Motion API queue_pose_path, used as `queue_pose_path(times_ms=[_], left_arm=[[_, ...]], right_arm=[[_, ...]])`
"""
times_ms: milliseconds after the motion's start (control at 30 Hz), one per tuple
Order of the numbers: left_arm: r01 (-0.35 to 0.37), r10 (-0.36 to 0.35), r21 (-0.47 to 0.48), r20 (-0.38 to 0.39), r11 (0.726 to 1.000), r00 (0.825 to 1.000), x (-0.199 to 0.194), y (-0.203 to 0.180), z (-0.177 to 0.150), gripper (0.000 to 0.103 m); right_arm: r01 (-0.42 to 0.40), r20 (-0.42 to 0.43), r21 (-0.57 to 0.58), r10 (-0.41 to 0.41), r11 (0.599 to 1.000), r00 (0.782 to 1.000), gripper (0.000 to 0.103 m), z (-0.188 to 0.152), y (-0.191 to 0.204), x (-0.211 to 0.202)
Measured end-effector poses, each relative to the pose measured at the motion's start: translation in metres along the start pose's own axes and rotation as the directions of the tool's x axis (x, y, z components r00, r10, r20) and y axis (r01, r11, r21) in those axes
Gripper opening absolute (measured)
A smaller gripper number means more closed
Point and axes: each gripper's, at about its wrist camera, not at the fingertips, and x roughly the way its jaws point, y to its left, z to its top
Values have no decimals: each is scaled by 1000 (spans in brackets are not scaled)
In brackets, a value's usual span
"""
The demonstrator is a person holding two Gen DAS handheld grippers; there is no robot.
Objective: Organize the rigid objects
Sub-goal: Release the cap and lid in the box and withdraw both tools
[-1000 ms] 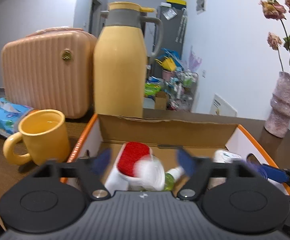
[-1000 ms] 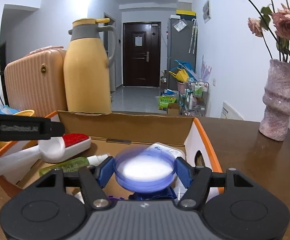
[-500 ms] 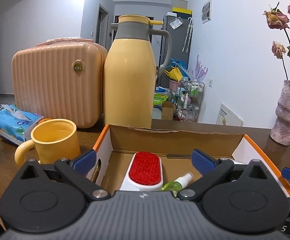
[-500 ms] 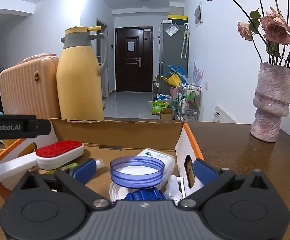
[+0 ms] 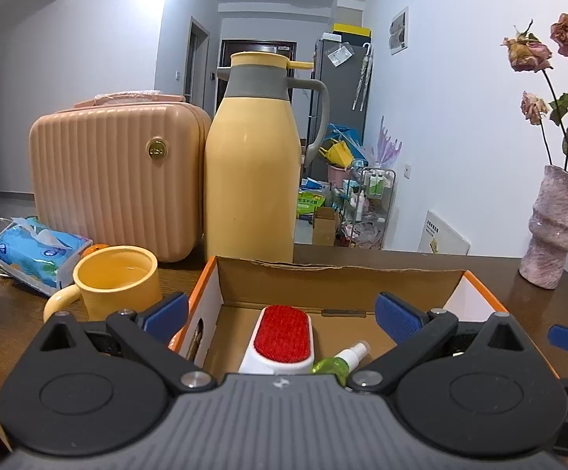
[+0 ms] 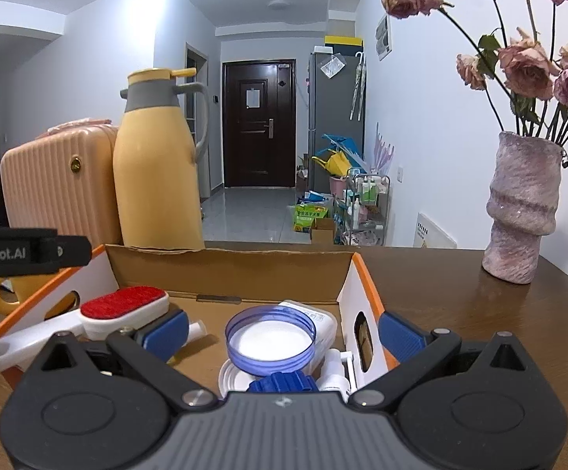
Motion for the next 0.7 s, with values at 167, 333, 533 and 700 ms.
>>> queue_pose_path(times_ms=[167,333,533,700], left_arm=[[-8,8,1,-7,1000,1000,-18,5,-1,103],[-19,19,6,-9,1000,1000,-43,12,-4,103],[-16,16,23,2,1000,1000,-85,18,-11,103],[-3,2,43,11,999,1000,-124,20,-23,103]], right_arm=[[6,9,0,-6,1000,1000,103,1,0,-17],[7,18,8,-8,1000,1000,103,-1,-2,-41],[6,35,15,-6,1000,999,103,-9,-3,-83],[0,46,20,-1,1000,999,103,-17,-2,-122]])
